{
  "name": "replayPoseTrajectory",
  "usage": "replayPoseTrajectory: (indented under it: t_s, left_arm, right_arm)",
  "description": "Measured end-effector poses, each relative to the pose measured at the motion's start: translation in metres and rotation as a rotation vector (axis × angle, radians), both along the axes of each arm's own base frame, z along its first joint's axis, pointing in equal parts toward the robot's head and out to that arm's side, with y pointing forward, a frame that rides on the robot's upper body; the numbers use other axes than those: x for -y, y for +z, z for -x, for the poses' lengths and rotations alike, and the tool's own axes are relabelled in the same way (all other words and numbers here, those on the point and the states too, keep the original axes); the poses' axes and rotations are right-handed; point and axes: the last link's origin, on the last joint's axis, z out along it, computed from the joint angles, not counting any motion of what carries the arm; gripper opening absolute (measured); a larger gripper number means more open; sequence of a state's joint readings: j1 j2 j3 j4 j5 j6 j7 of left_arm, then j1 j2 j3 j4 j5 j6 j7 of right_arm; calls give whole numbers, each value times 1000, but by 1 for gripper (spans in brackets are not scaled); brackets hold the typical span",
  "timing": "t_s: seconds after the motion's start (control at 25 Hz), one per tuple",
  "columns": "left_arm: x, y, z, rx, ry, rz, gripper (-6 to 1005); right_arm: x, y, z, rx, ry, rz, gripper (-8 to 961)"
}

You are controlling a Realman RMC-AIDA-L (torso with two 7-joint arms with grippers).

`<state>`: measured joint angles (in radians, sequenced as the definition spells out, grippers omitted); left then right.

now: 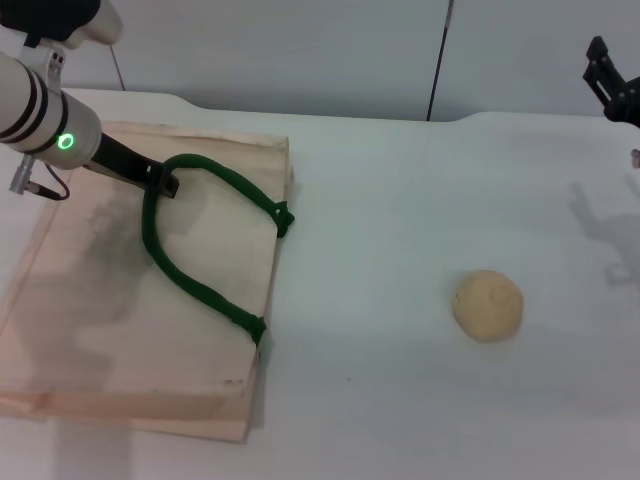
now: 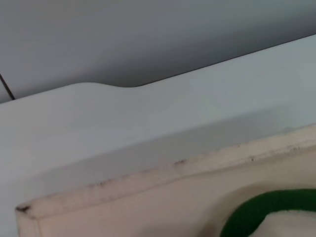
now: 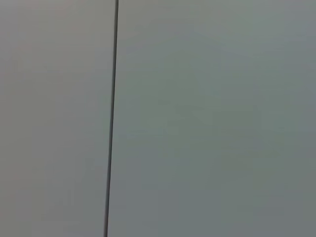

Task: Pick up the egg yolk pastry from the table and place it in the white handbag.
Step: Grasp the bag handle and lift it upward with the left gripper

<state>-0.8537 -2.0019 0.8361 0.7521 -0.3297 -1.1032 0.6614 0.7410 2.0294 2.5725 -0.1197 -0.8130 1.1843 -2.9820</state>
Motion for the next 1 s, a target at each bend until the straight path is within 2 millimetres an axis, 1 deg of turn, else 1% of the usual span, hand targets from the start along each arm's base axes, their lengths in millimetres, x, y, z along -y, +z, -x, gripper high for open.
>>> replayPoseTrajectory:
  t_s: [0.28, 0.48, 0.72, 0.84, 1.0]
  left_arm:
    - [0, 3, 4, -34, 1, -1, 299]
    - [-1, 4, 5, -40, -2, -11, 143]
    - [-2, 5, 4, -47, -19, -14, 136]
    - [-4, 7, 1, -50, -43, -16, 131]
    - [-5, 16, -8, -56, -83, -42, 125]
  right_arm:
    - [0, 0, 0, 0, -1, 0, 764]
    - [0, 0, 0, 0, 0, 0, 763]
    - [0, 0, -1, 1, -5, 2, 762]
    - [2, 0, -3, 1, -12, 3, 762]
    - [2, 0, -4, 1, -12, 3, 761]
